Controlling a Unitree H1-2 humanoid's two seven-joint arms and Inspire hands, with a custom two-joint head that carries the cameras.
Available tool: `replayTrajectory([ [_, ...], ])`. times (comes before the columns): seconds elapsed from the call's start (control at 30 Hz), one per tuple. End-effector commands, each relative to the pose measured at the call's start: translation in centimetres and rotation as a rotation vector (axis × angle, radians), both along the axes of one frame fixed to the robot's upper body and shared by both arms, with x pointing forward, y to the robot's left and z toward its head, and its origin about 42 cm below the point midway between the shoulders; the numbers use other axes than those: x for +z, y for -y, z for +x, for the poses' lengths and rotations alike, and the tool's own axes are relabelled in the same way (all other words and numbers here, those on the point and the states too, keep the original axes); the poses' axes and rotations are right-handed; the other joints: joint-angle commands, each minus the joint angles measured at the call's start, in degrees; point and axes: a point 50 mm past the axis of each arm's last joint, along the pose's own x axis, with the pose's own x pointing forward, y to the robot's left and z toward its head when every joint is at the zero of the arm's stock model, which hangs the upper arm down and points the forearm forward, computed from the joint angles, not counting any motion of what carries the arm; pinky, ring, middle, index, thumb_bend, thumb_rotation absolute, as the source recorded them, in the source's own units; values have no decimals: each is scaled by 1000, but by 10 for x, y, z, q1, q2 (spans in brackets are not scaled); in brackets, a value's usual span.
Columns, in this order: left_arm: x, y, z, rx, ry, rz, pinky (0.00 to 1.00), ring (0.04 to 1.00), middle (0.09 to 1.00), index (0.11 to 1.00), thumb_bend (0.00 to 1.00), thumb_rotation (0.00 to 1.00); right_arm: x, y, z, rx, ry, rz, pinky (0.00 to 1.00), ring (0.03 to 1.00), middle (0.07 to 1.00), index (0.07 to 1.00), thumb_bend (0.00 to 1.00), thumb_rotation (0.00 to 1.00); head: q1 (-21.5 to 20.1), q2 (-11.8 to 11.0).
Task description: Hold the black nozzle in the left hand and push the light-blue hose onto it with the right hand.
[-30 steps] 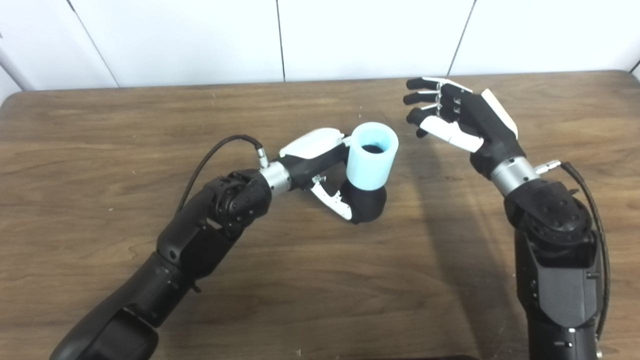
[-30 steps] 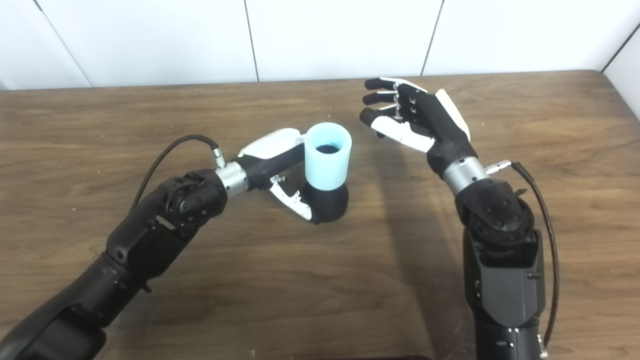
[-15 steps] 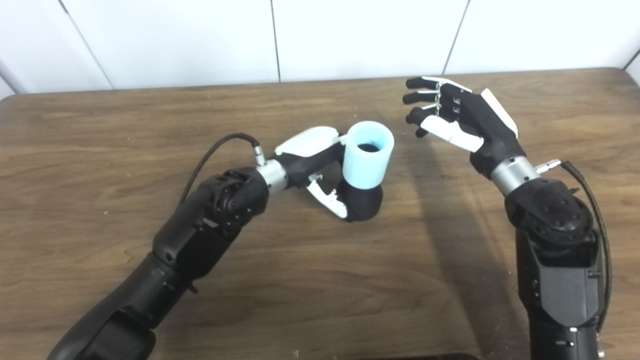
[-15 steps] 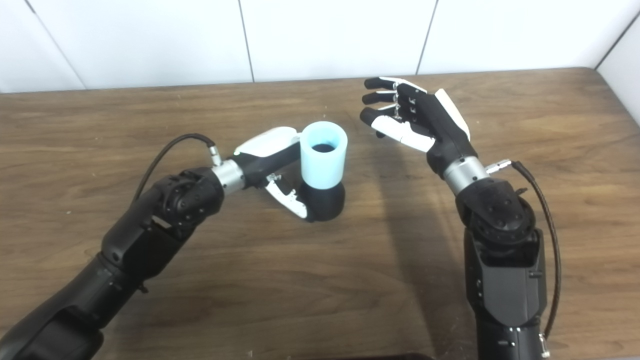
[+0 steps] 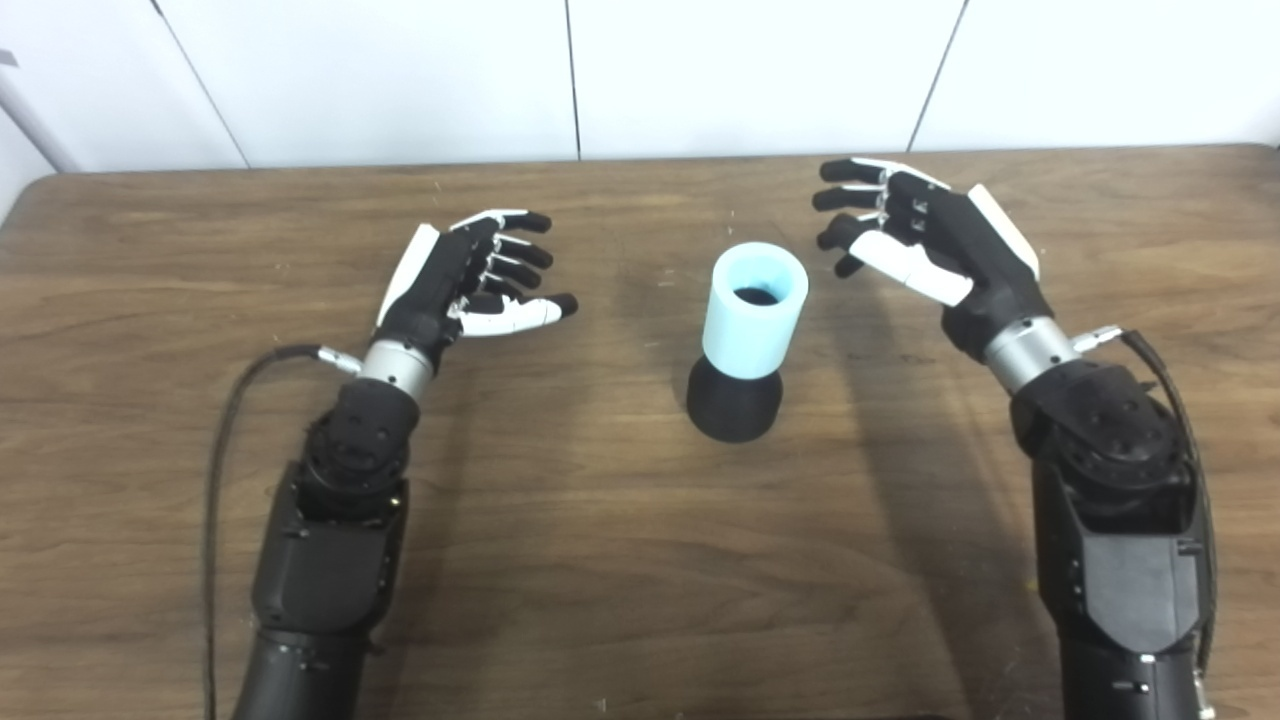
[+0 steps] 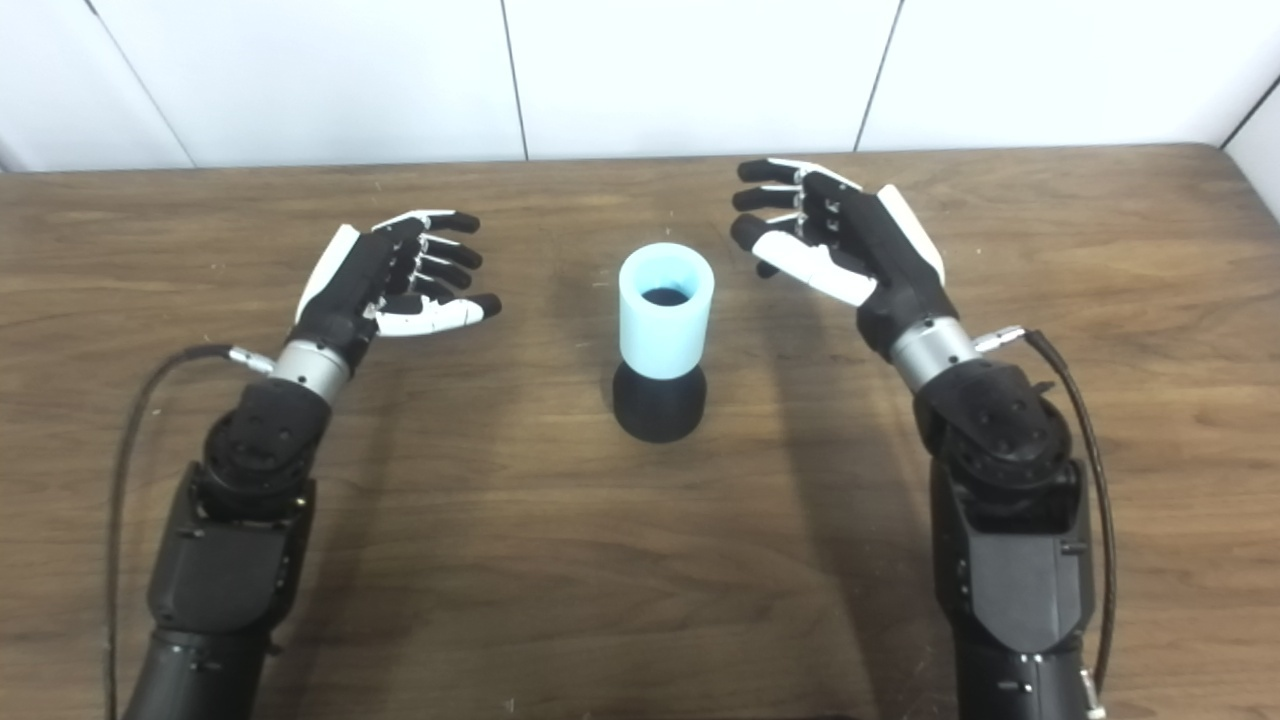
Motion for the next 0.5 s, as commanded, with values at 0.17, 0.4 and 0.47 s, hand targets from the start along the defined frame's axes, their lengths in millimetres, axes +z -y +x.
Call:
replayTrajectory([
  [0.17, 37, 5, -10, 67, 126, -343, 527, 644, 663, 692, 498, 0, 7, 10, -1, -43, 32, 55, 511, 635, 733, 764, 542, 484, 38, -10],
  [0.4, 41, 5, -22, 27, 119, -443, 578, 669, 683, 711, 550, 108, -1, 7, -2, -74, 21, 158, 527, 641, 732, 761, 572, 401, 30, -15],
  [0.47, 42, 3, -23, 20, 117, -446, 596, 677, 684, 713, 552, 120, -2, 6, -3, -84, 21, 185, 528, 640, 729, 760, 575, 399, 28, -15],
])
